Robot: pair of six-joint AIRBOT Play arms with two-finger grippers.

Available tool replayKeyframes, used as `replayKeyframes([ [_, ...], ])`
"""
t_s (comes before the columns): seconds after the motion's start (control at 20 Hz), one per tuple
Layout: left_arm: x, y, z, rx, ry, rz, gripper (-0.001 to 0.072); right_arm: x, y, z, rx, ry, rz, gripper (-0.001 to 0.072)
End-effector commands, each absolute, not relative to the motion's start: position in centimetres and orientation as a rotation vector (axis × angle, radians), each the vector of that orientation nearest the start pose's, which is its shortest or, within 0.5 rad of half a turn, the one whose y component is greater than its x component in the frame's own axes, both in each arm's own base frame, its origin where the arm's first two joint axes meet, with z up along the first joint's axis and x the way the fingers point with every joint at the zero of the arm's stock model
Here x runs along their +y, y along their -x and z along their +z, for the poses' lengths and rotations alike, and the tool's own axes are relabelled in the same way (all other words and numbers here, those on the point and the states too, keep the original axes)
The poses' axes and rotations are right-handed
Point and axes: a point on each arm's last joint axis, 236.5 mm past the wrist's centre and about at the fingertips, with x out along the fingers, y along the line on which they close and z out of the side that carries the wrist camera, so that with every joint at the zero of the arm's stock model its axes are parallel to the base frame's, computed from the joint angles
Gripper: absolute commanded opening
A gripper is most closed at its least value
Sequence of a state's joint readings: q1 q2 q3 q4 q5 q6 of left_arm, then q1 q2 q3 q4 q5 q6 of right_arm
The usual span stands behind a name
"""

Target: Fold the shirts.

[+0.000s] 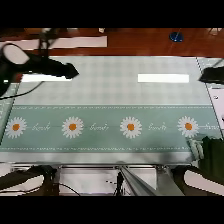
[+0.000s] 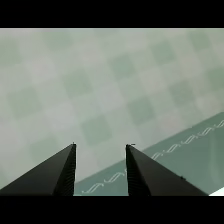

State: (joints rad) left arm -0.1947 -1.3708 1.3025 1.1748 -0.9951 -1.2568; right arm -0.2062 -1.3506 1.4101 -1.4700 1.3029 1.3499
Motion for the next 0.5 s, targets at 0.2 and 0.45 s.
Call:
replayKeyframes([
  [0.2,-17.6,-41.6,-0.3,1.151,-0.264,-0.438,0.0386,3.7,-42.4,0.2,1.328,0.22,0.191,0.0426],
  [0.45,-16.8,-44.4,1.5,1.053,-0.248,-0.346,0.0386,4.8,-42.8,-0.4,1.231,0.159,0.176,0.0419],
])
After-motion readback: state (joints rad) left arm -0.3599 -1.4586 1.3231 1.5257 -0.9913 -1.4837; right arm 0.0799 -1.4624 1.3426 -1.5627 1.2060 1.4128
